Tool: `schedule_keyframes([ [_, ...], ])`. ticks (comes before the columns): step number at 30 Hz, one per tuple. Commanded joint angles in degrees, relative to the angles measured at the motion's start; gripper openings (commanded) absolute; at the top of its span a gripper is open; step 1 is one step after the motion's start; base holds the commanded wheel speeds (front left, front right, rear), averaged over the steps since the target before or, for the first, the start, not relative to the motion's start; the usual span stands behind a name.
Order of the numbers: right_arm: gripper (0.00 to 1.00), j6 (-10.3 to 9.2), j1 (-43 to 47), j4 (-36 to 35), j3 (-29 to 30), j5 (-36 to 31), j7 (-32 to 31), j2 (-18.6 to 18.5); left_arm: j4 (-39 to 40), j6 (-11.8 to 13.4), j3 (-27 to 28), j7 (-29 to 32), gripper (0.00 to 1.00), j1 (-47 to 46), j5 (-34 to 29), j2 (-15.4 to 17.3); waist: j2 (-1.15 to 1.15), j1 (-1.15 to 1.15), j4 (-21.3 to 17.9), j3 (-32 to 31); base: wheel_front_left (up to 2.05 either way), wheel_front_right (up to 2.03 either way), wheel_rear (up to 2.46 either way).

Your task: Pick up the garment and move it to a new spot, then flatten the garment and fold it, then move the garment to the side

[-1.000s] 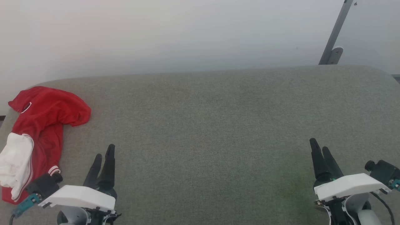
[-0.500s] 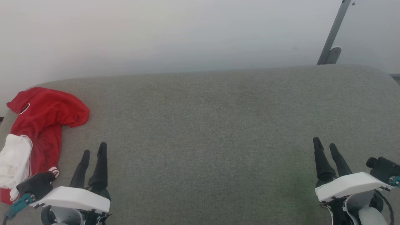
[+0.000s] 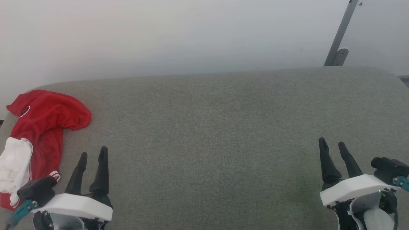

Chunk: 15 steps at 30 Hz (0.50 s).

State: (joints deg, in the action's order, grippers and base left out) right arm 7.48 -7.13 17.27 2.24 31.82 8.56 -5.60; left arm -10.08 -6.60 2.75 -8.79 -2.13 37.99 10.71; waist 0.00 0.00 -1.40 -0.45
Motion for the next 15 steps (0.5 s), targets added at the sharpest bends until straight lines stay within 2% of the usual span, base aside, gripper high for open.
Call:
schedule_keyframes([
  [1,1.0,0.01,-0.9,-0.3,-0.1,-1.4,0.6,-0.4,0.6,-0.4,0.2,-0.7,1.0,0.3,-1.5,0.4,0.0,0.0,0.0,0.0,0.0,0.0,0.0],
  [15,1.0,0.02,-1.2,-0.6,-0.5,-9.2,2.4,-0.3,0.4,-0.8,-0.3,-2.6,1.0,0.9,-7.7,1.0,0.0,0.0,-0.1,-0.1,0.0,0.0,0.0],
])
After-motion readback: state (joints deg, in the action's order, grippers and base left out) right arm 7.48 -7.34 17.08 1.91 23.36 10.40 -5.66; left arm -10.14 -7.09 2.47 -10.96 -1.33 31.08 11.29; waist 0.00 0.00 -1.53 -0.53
